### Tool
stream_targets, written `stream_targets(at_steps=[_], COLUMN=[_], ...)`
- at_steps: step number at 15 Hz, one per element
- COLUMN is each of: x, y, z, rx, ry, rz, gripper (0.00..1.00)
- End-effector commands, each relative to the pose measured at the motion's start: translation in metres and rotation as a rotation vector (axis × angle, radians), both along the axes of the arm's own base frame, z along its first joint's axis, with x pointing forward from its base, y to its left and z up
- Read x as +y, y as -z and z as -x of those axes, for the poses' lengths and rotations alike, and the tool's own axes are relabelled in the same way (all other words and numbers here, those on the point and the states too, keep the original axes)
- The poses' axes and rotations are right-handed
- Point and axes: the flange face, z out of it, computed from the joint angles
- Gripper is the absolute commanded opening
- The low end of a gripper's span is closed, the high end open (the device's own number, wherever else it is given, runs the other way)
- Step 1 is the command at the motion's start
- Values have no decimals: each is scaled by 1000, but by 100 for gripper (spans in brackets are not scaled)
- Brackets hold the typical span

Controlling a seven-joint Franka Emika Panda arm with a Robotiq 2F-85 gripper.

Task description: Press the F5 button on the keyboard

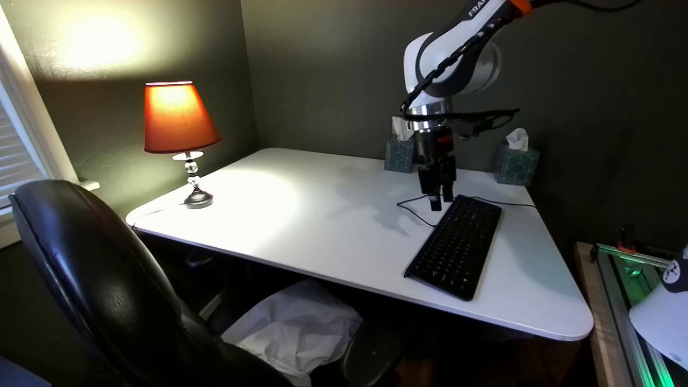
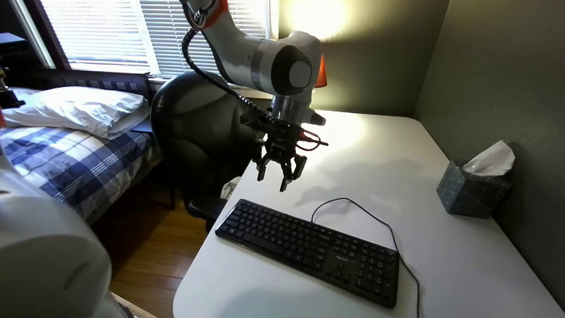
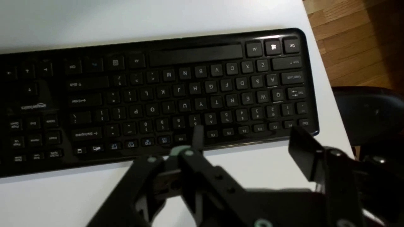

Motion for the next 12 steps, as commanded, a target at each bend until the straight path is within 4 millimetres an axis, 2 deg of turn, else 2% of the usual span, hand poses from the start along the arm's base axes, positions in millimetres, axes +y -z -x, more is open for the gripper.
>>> stream_targets(at_steps=[1, 6, 7, 12], x=[2, 3, 4, 5], y=[12, 23, 25, 26], z=[-4, -6, -7, -7], rx=[29, 63, 68, 60], ry=[5, -10, -18, -32], rz=[46, 72, 72, 56], gripper=[41, 3, 0, 1])
